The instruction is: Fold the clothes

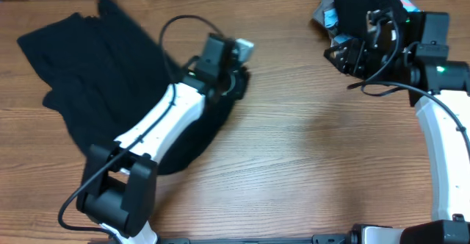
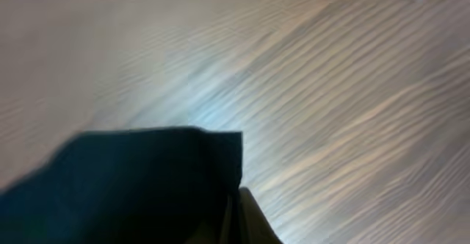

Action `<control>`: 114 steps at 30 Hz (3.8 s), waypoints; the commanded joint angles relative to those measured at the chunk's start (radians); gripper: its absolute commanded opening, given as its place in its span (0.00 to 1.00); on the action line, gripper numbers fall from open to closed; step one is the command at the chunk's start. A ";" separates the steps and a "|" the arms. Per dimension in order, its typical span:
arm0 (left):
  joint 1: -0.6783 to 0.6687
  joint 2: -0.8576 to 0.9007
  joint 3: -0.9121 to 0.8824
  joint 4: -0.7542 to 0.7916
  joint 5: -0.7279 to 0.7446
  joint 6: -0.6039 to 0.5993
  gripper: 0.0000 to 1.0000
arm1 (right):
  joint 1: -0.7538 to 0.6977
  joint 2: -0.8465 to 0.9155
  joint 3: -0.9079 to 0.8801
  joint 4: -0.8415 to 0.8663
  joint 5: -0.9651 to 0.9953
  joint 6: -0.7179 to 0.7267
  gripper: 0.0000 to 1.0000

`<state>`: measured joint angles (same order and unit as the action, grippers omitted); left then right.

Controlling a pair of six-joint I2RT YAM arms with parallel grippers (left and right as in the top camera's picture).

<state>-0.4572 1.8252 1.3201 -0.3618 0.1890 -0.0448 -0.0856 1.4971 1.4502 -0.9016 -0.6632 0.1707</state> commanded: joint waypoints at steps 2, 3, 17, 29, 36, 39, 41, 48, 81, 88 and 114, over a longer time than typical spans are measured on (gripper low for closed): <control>-0.064 0.021 0.028 0.216 0.018 -0.011 0.05 | -0.010 -0.005 0.044 -0.007 0.012 -0.021 0.44; -0.075 0.027 0.028 0.279 0.018 -0.011 0.05 | -0.010 -0.005 0.044 -0.007 0.012 -0.021 0.44; 0.024 0.003 0.259 0.136 0.015 -0.011 1.00 | -0.008 -0.005 0.044 -0.021 0.011 -0.021 0.58; 0.390 -0.016 0.620 -0.620 0.011 -0.004 1.00 | 0.243 0.063 0.043 -0.180 0.272 0.004 0.61; 0.573 -0.015 0.620 -0.709 -0.005 -0.004 1.00 | 0.427 0.248 0.043 -0.152 0.434 0.070 0.61; 0.607 -0.015 0.620 -0.719 -0.054 -0.003 1.00 | 0.468 0.332 0.043 -0.101 0.467 0.069 0.61; 0.618 -0.015 0.620 -0.727 -0.091 -0.003 1.00 | 0.483 0.375 0.043 -0.059 0.514 0.069 0.61; 0.621 -0.015 0.619 -0.741 -0.206 -0.003 1.00 | 0.484 0.475 0.043 0.025 0.539 0.070 0.54; 0.621 -0.014 0.618 -0.844 -0.278 -0.003 1.00 | 0.483 0.594 0.043 0.119 0.563 0.069 0.04; 0.620 -0.013 0.607 -0.843 -0.274 -0.003 1.00 | 0.331 0.594 0.043 0.129 0.575 0.001 0.04; 0.649 -0.012 0.375 -0.731 -0.222 -0.003 1.00 | 0.124 0.593 0.840 -0.509 0.323 -0.171 0.98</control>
<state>0.1703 1.8351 1.7058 -1.1027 -0.0380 -0.0525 0.0139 2.1048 2.1891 -1.3296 -0.2386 0.0017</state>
